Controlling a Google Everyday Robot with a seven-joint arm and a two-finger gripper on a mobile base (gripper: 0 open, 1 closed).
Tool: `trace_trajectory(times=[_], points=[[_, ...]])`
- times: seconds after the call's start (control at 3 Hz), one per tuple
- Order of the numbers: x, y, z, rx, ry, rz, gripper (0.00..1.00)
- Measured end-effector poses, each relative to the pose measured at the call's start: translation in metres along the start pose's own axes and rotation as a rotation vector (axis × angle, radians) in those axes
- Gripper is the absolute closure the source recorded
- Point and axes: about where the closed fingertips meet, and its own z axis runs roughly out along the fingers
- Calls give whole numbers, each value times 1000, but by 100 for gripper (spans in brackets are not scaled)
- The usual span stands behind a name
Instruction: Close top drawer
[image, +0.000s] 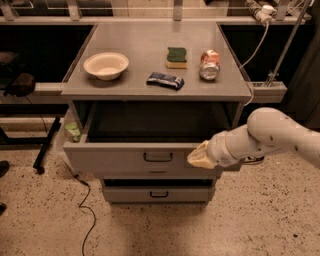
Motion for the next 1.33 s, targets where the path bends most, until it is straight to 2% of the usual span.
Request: trace_trajectory(times=[0.33,1.0,1.33], points=[[-7,-25,2,28,-33,-6,52],[-18,-52,7,43,-69,-15,5],[-16,-54,11,34,-81,-11,0]])
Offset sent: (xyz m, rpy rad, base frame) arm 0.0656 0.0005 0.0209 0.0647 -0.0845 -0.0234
